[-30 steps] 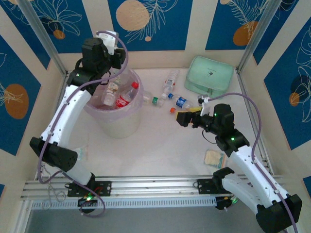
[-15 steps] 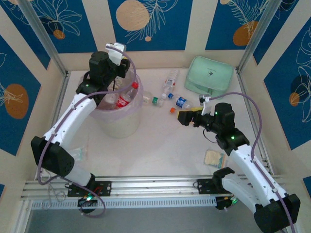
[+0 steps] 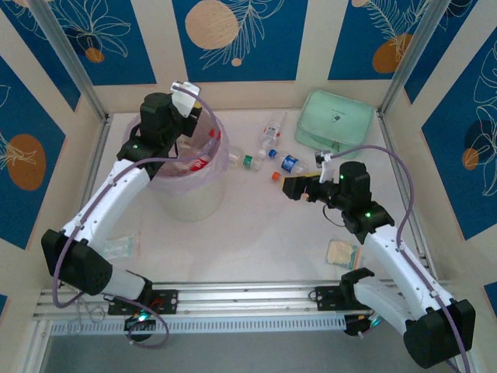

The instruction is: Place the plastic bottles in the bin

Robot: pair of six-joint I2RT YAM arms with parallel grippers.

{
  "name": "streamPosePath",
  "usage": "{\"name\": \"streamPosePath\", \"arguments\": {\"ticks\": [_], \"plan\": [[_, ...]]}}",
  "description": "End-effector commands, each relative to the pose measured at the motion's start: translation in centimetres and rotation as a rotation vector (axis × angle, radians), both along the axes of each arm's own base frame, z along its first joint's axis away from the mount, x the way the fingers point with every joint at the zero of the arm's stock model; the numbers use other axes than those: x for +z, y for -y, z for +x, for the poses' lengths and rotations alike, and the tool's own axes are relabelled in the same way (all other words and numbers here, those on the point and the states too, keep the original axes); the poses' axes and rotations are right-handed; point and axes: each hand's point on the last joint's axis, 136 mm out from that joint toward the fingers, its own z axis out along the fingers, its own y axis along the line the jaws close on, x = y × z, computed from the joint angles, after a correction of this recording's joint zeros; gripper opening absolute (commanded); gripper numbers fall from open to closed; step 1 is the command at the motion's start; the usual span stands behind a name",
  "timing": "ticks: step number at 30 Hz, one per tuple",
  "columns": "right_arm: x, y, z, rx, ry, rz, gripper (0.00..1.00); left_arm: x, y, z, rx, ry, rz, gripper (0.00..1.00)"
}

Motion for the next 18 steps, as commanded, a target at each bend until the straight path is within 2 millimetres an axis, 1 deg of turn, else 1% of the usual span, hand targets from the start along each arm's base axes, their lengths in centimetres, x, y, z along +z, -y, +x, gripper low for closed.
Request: {"name": "streamPosePath", "arguments": {"ticks": [1, 5, 9, 11, 13, 15, 16, 17, 18], "plan": [[0.6, -0.4, 0.2, 0.018, 0.016, 0.023, 0.99, -5.3, -2.0, -1.1, 0.043, -0.17, 0.146, 0.0], [0.5, -0.6, 0.5, 0.025, -0.001, 0.032, 0.99, -9.9, -0.7, -0.5, 0.006, -0.272, 0.113, 0.0], [0.3, -0.4, 0.5, 0.016, -0.017, 0.007, 0.99, -13.0, 0.5, 0.3, -0.022, -0.347, 0.066, 0.0], [-0.1, -0.1, 0.4, 0.006, -0.035, -0.011, 0.99, -14.7, 0.8, 0.8, -0.024, -0.387, 0.067, 0.0], [-0.5, -0.1, 0.3, 0.006, -0.044, -0.012, 0.99, -15.8, 0.9, 1.2, -0.019, -0.411, 0.07, 0.0], [-0.7, 0.0, 0.3, 0.005, -0.054, -0.012, 0.99, -15.9, 1.0, 1.3, -0.016, -0.41, 0.055, 0.0], [-0.8, 0.0, 0.3, 0.004, -0.058, -0.015, 0.99, -15.4, 1.0, 1.3, -0.017, -0.402, 0.044, 0.04], [-0.8, 0.0, 0.3, 0.004, -0.06, -0.019, 1.0, -14.8, 1.0, 1.2, -0.017, -0.393, 0.034, 0.13], [-0.8, 0.0, 0.4, 0.002, -0.062, -0.022, 1.0, -14.2, 1.0, 1.2, -0.016, -0.387, 0.026, 0.18]]}}
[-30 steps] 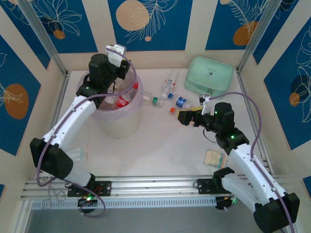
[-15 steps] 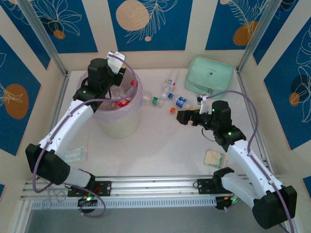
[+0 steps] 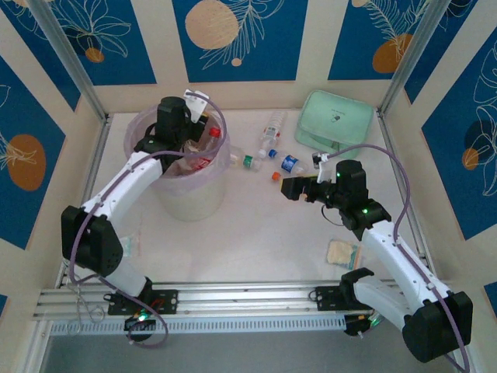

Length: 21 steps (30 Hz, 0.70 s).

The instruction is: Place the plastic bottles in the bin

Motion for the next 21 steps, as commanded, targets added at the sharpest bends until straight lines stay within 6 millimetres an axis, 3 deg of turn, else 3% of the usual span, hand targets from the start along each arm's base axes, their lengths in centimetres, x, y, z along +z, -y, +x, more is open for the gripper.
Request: {"name": "streamPosePath", "arguments": {"ticks": [1, 6, 9, 12, 16, 21], "plan": [[0.7, 0.2, 0.3, -0.004, 0.005, -0.018, 1.0, -6.3, -0.1, -2.2, -0.006, -0.257, -0.013, 0.22], [0.3, 0.2, 0.6, -0.001, -0.008, -0.027, 0.99, -0.2, 0.0, -3.3, -0.025, -0.169, -0.089, 0.39], [0.1, 0.0, 0.8, 0.002, -0.019, -0.026, 1.0, 3.9, -0.1, -4.4, -0.042, -0.111, -0.127, 0.54], [0.1, -0.2, 1.0, 0.011, -0.026, -0.023, 1.0, 6.8, -0.4, -5.3, -0.045, -0.081, -0.141, 0.64], [-0.2, -0.2, 1.1, 0.012, -0.043, -0.029, 0.99, 8.4, -1.4, -6.4, -0.016, -0.066, -0.14, 0.72], [-0.5, 0.2, 1.5, 0.0, -0.083, -0.072, 0.99, 8.0, -2.9, -8.1, 0.038, -0.089, -0.139, 0.73]]}}
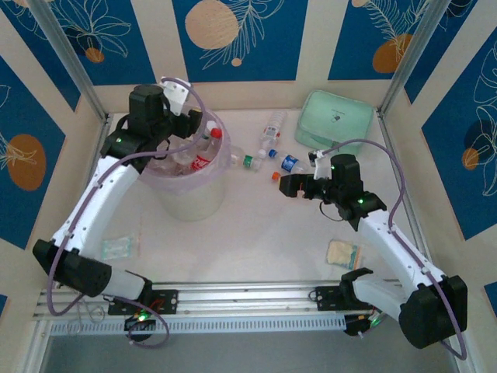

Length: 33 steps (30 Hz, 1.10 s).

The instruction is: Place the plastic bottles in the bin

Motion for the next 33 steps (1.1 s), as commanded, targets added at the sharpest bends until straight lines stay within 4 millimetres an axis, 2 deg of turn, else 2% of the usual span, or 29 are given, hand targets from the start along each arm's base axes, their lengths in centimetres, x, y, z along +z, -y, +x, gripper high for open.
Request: {"name": "streamPosePath", "arguments": {"ticks": [1, 7, 12, 17, 21, 27, 30, 32, 33], "plan": [[0.9, 0.5, 0.5, -0.006, -0.002, -0.042, 0.99, -0.9, -1.4, -1.8, 0.047, -0.059, -0.003, 0.72], [0.8, 1.9, 1.2, -0.053, -0.037, -0.066, 0.99, -4.0, -2.0, -3.8, 0.078, -0.121, -0.079, 0.59], [0.8, 1.7, 1.2, -0.054, -0.064, -0.048, 0.99, -7.6, -1.5, -3.5, 0.085, -0.183, -0.112, 0.55], [-0.3, 2.7, 1.1, -0.098, -0.139, -0.07, 1.0, -8.7, -0.9, -3.1, 0.076, -0.193, -0.144, 0.54], [-2.0, 3.7, 1.8, -0.131, -0.217, -0.1, 0.97, -7.3, -0.7, -3.0, 0.062, -0.162, -0.158, 0.56], [-6.3, 7.7, 2.5, -0.226, -0.341, -0.379, 0.93, -2.6, -1.6, -3.9, 0.075, -0.103, -0.142, 0.69], [-8.3, 8.2, 3.3, -0.209, -0.394, -0.407, 0.95, -1.2, -2.3, -5.2, 0.094, -0.127, -0.149, 0.78], [-9.4, 7.8, 3.9, -0.155, -0.406, -0.434, 1.0, -1.0, -2.0, -6.1, 0.074, -0.159, -0.171, 0.84], [-9.8, 7.5, 4.4, -0.122, -0.405, -0.45, 0.99, -1.1, -1.7, -6.5, 0.058, -0.181, -0.182, 0.86]]}}
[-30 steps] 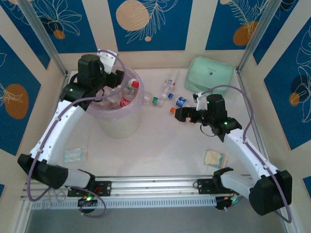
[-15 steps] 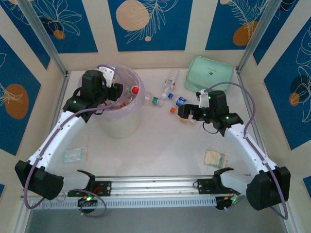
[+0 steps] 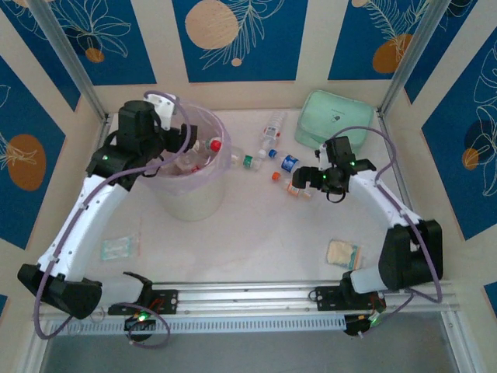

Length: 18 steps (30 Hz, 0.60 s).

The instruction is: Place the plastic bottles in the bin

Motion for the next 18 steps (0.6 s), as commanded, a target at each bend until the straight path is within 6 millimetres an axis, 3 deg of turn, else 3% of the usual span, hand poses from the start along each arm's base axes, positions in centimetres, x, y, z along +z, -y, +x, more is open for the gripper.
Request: {"name": "streamPosePath", "arguments": {"ticks": [1, 5, 12, 15, 18], "plan": [[-1.1, -0.1, 0.9, 0.114, -0.029, -0.075, 0.99, -0.3, -0.1, -2.2, -0.028, -0.087, -0.025, 0.88], [-3.4, -0.3, 2.8, 0.268, -0.025, -0.215, 0.99, -1.4, 0.4, -3.3, -0.056, -0.147, -0.058, 0.92], [-6.4, -1.7, 2.6, 0.443, -0.118, -0.224, 0.99, -1.2, -0.1, -4.7, -0.051, -0.144, -0.07, 0.92], [-7.0, -3.0, 1.6, 0.451, -0.144, -0.162, 0.93, -1.1, 0.1, -4.9, -0.062, -0.143, -0.082, 0.92], [-7.7, -3.4, 1.0, 0.453, -0.167, -0.165, 0.79, -0.9, 0.3, -4.9, -0.068, -0.141, -0.094, 0.92]]}}
